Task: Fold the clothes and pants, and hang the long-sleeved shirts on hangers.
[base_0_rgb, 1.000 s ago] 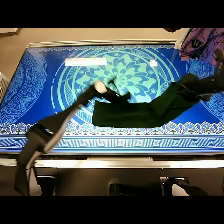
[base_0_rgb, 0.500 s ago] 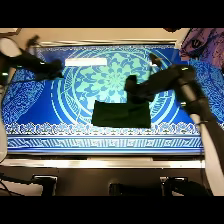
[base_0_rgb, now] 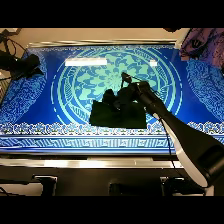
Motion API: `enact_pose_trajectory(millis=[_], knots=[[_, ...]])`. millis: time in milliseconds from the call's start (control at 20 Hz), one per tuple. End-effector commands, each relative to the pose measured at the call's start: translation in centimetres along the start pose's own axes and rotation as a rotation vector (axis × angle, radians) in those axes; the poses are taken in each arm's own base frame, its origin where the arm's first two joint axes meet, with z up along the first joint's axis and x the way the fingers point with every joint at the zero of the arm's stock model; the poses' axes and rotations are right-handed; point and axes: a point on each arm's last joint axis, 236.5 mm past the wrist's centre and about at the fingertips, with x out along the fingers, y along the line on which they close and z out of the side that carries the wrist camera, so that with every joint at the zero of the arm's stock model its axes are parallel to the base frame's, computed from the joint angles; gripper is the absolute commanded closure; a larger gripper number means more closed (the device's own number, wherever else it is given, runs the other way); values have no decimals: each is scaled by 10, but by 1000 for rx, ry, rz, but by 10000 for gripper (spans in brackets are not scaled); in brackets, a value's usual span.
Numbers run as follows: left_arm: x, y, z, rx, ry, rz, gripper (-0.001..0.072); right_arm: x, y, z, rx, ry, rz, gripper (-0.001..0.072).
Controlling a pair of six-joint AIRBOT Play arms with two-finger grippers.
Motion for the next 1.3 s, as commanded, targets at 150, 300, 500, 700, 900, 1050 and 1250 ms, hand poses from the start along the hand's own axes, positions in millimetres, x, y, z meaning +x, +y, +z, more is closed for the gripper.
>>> enact_pose_trajectory(millis=[150, 300, 500, 700, 900, 1050, 1250], knots=[[1, 5, 0, -6, 6, 7, 692, -2, 40, 19, 16, -79, 139, 126], [1, 5, 0, -6, 6, 7, 692, -55, 61, 44, -97, -165, 173, 126], [1, 5, 0, -2, 6, 7, 692, -144, -1, 100, -108, -248, 111, 122], [1, 5, 0, -2, 5, 7, 691, -204, -145, 114, -71, -168, -47, 122], [1, 5, 0, -2, 5, 7, 691, -181, -232, 88, 135, -74, 115, 123], [1, 4, 0, -2, 5, 7, 691, -125, -252, 51, 186, 41, 201, 126], [1, 5, 0, -3, 6, 7, 691, -61, -257, 26, 204, 140, 227, 179]])
